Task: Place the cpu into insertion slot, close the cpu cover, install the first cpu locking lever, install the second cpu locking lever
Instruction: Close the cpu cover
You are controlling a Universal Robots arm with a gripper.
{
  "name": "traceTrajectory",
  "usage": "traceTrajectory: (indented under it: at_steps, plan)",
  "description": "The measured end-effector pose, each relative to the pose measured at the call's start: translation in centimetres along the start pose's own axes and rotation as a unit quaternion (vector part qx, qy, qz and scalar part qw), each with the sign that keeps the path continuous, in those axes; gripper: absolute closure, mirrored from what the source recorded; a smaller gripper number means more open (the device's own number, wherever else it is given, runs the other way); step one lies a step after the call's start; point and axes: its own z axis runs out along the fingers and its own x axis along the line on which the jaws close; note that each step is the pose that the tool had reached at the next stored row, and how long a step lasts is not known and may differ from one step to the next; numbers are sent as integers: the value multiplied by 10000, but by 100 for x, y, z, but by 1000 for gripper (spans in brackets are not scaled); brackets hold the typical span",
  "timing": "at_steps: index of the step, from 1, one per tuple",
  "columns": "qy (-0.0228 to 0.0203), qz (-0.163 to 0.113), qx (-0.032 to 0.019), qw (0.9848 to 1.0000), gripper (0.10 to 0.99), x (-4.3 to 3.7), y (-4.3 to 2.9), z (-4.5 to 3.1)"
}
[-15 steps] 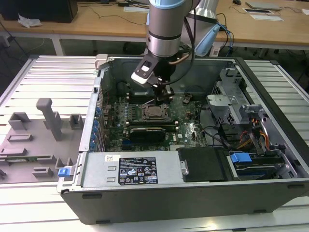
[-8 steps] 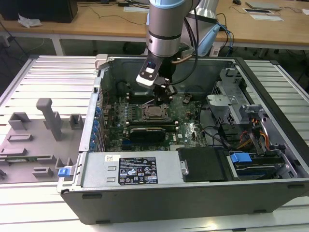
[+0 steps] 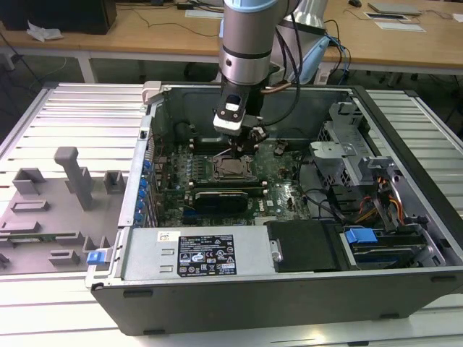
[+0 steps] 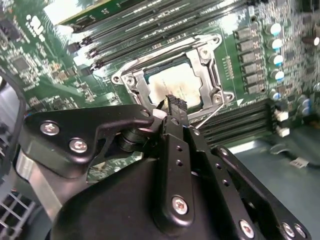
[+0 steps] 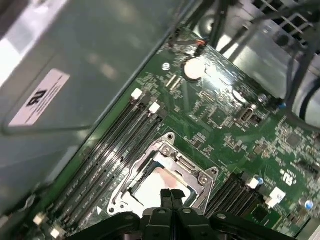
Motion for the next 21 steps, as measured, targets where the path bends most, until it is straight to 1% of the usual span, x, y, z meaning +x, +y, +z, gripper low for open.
traceTrajectory:
  at_steps: [2, 4, 5, 6, 9, 11, 12, 13, 14, 16, 17, 18, 20, 21]
  plan:
    - [-6, -217, 5, 9998, 980, 0, 0, 0]
    - [-13, -430, 10, 9991, 980, 0, 0, 0]
    - [-20, -653, 16, 9979, 980, 0, 0, 0]
    - [-24, -814, 19, 9967, 980, 0, 0, 0]
    - [-34, -1150, 28, 9934, 980, 0, 0, 0]
    - [-48, -1515, 39, 9884, 980, 0, 0, 0]
    - [-51, -1592, 42, 9872, 980, 0, 0, 0]
    - [-55, -1683, 45, 9857, 980, 0, 0, 0]
    - [-62, -1866, 52, 9824, 980, 0, 0, 0]
    - [-69, -2068, 58, 9783, 980, 1, 1, 0]
    - [-75, -2209, 63, 9753, 980, 1, 1, 0]
    - [-79, -2309, 66, 9729, 980, 1, 1, 0]
    - [-90, -2580, 76, 9661, 980, 1, 1, 0]
    - [-93, -2658, 78, 9640, 980, 1, 1, 0]
